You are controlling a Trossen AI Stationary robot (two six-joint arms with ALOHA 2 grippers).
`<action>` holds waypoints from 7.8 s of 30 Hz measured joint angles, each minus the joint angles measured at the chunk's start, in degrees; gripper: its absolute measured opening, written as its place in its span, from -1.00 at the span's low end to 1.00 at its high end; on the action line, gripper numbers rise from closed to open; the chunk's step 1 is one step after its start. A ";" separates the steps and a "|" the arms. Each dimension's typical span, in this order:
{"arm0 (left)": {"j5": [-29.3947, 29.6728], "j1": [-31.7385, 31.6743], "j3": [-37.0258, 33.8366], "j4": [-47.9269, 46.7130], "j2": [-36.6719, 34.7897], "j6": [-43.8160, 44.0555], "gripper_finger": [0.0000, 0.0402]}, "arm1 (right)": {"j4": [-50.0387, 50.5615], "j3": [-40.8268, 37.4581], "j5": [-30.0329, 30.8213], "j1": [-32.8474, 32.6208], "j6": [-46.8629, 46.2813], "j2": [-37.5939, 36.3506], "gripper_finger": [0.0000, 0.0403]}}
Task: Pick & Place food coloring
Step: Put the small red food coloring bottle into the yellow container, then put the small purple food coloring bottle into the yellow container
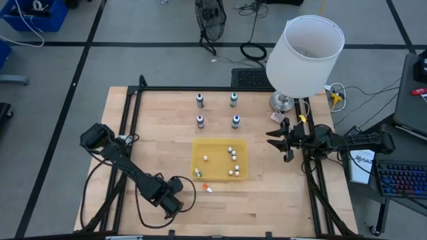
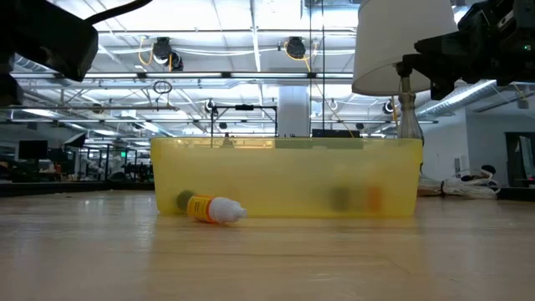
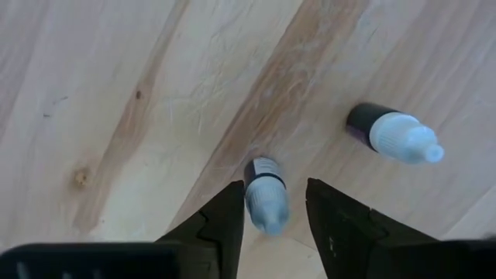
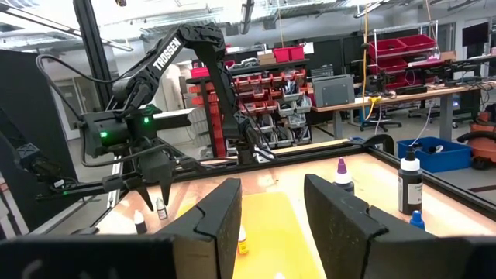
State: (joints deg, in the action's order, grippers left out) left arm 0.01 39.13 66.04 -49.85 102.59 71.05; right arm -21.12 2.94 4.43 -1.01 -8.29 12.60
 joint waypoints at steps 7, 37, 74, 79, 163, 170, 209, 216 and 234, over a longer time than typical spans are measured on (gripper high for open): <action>0.00 0.00 0.00 -0.01 0.00 -0.46 -0.38 | 0.00 0.00 0.00 0.01 0.00 0.02 -0.35; 1.42 0.50 0.00 0.03 0.17 -3.39 -0.27 | 0.00 0.00 0.00 0.01 0.00 0.01 -0.35; 0.02 0.70 -3.16 2.58 0.22 -4.75 -0.30 | 0.00 0.00 0.00 0.01 0.00 0.02 -0.35; 0.02 0.70 -3.17 2.58 0.22 -4.77 -0.44 | 0.00 0.00 0.00 0.00 0.00 0.00 -0.35; -3.16 -39.76 0.46 14.08 0.17 -59.26 -0.43 | 0.00 0.00 0.00 0.01 0.00 0.00 -0.35; -2.92 -40.47 3.01 12.19 -1.00 -61.90 -0.40 | 0.00 0.00 0.00 0.00 0.00 0.02 -0.35; 3.28 -3.12 10.45 -0.03 -0.52 -33.95 -0.16 | 0.26 0.00 0.00 0.01 0.00 0.00 -0.35; 2.80 -1.09 10.47 0.78 -0.21 -33.40 -0.11 | 0.35 0.00 0.00 0.01 0.00 0.01 -0.35; -1.03 -0.92 10.45 3.63 5.18 -34.36 -0.21 | 0.35 0.00 0.00 0.01 0.00 0.02 -0.35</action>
State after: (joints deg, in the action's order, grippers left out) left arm -1.02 38.22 76.49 -46.22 107.77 36.69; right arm -20.77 2.94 4.43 -1.01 -8.29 12.62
